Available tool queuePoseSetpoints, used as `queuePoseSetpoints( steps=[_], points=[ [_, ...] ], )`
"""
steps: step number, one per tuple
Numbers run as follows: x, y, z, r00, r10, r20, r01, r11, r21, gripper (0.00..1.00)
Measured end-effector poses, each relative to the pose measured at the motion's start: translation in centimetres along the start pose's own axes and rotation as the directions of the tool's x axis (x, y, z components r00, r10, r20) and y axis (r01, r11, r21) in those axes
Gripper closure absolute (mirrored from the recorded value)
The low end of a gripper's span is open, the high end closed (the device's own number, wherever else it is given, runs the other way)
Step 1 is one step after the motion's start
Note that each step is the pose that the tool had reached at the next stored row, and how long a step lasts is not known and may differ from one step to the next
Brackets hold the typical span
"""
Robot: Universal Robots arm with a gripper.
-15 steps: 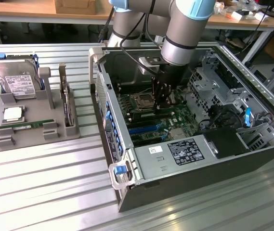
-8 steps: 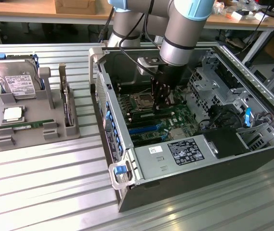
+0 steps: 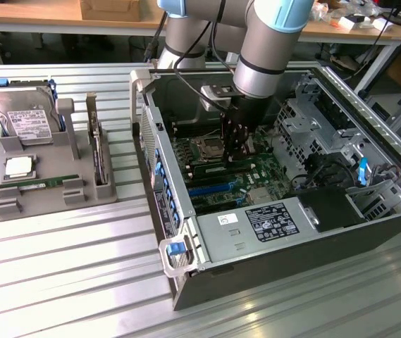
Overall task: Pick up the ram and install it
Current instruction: 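Insert the ram into the slot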
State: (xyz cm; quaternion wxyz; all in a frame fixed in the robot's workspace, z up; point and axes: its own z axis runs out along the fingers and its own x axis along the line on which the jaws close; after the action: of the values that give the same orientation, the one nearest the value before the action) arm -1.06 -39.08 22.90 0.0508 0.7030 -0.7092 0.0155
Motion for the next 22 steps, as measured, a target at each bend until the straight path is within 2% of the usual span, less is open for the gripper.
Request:
queuePoseSetpoints(
  steps=[3, 6, 8, 9, 10, 11, 12, 13, 14, 17, 19, 20, 22],
  points=[
    [0.0, 0.01, -0.24, 1.0, 0.0, -0.0001, 0.0, 1.0, 0.0, 0.8],
    [0.1, 0.06, -1.23, 1.0, 0.0, -0.0006, 0.0, 1.0, -0.0001, 0.8],
    [0.2, 0.08, -1.79, 1.0, 0.0, -0.0032, 0.0, 1.0, 0.0, 0.8],
    [0.2, 0.07, -1.91, 1.0, 0.0, -0.0039, 0.0, 1.0, 0.0, 0.88],
    [0.2, -0.28, -1.94, 1.0, 0.0, -0.0039, 0.0, 1.0, -0.0011, 0.89],
    [0.2, -1.3, -2.0, 1.0, -0.001, -0.0042, 0.001, 0.9999, -0.01, 0.89],
    [0.2, -2.03, -2.03, 1.0, -0.002, -0.0042, 0.002, 0.9999, -0.0165, 0.89],
    [0.2, -2.46, -2.06, 1.0, -0.002, -0.0043, 0.002, 0.9998, -0.02, 0.89],
    [0.1, -4.06, -2.13, 1.0, -0.004, -0.0044, 0.004, 0.9994, -0.0357, 0.89],
    [0.1, -6.87, -2.26, 1.0, -0.006, -0.0047, 0.006, 0.998, -0.0627, 0.89],
    [0.1, -7.82, -2.31, 1.0, -0.007, -0.0047, 0.007, 0.9975, -0.0707, 0.89],
    [0.1, -8.76, -2.35, 1.0, -0.008, -0.0046, 0.007, 0.9971, -0.0759, 0.89],
    [0.1, -9.91, -2.58, 1.0, -0.008, -0.0048, 0.007, 0.997, -0.077, 0.89]
  ],
)
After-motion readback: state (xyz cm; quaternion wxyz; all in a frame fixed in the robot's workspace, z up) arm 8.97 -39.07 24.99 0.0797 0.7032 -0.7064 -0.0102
